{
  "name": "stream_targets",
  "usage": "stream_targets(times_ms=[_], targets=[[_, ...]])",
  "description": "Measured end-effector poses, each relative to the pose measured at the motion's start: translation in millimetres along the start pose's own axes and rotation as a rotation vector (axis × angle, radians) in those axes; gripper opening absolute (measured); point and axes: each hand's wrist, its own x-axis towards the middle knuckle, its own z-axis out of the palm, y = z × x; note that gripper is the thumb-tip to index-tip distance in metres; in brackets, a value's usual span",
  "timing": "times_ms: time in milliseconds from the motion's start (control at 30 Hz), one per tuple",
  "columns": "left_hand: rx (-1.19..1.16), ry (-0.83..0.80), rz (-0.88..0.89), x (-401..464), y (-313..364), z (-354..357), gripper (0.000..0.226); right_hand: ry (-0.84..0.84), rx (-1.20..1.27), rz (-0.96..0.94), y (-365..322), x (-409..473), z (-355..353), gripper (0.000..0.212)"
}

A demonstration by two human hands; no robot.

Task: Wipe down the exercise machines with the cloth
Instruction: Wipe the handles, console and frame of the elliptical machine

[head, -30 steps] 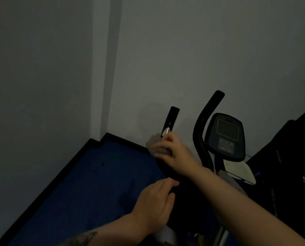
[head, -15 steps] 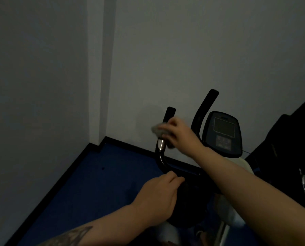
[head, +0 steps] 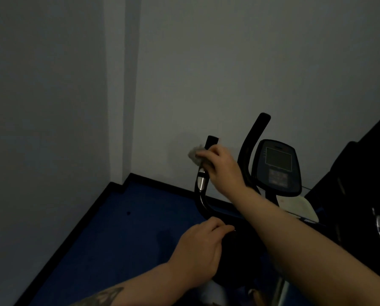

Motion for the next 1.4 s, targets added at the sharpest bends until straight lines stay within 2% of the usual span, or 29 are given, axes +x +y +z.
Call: stream_targets(times_ms=[133,300,467,600,767,867,1000,1167,1300,1400], targets=[[-0.023,0.008,0.004,1,-1,0,0.041,-0.070,0.015,0.000,10,-12,-18,0.026],[-0.011,0.011,0.004,0,-3,1,0.043,0.077,0.079,0.165,7,1,-7,0.024],[-0.031,0.021,0.005,2,-3,2,0.043,-0.004,0.034,0.063,5,5,-14,0.022],[-0.022,0.034,0.003,1,-4,3,0.043,0.180,0.054,0.189,7,36,-19,0.023],[-0.026,0.017,0.013,0,-3,2,0.043,0.036,0.079,0.149,-3,-2,-1,0.023],[-0.031,0.032,0.019,1,-4,3,0.041,-0.025,0.059,0.140,8,24,-19,0.023],[-0.026,0.032,0.013,1,-5,4,0.041,0.042,0.167,0.293,-9,21,-9,0.021],[-0.030,0.029,0.024,1,-6,3,0.042,-0.108,0.275,0.331,-14,-1,-8,0.020],[-0.017,0.032,0.020,1,-6,5,0.042,0.083,0.362,0.504,-21,3,-7,0.017],[-0.005,0.017,0.030,1,-6,4,0.041,-0.039,0.400,0.525,-29,-26,-11,0.019]])
